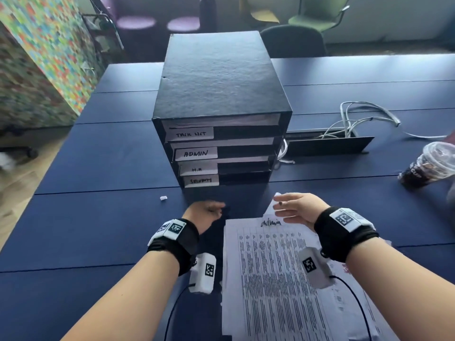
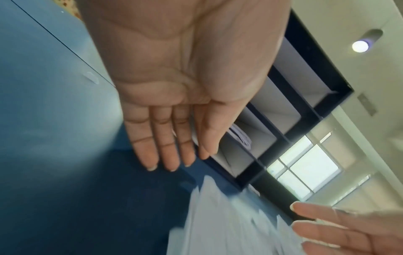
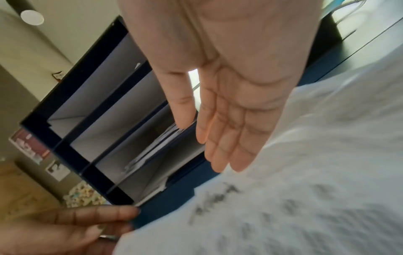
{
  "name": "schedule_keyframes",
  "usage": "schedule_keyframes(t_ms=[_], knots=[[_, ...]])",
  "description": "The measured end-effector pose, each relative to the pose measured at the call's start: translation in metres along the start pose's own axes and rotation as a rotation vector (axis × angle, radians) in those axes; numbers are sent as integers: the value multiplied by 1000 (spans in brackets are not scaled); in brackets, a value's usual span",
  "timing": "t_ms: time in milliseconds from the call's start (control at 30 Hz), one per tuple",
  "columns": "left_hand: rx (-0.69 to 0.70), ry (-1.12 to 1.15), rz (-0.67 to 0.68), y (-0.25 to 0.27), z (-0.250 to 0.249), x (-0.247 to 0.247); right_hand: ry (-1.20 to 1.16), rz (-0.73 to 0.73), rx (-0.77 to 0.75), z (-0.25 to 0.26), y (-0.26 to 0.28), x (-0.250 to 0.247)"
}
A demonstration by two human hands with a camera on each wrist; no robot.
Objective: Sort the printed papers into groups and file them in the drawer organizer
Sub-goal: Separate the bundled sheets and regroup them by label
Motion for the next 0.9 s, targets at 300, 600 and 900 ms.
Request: schedule_keyframes(t_ms=[300, 600, 900], knots=[[93, -101, -91, 50, 7, 38, 201, -270, -47, -35, 39, -61], [50, -490, -266, 83, 17, 68, 45, -239, 124, -82, 56, -86], [-9, -637, -148, 94, 25, 97, 363, -156, 42, -100, 60, -90]])
Point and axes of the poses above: each hand's wrist, its own y-axis away from the middle knuckle, its own x-axis out of the palm, z = x × y, the point moved 3 cm from there along -y, towards the middle knuckle, and after that the axes turned 10 degrees about -z, right-handed, at the moved point
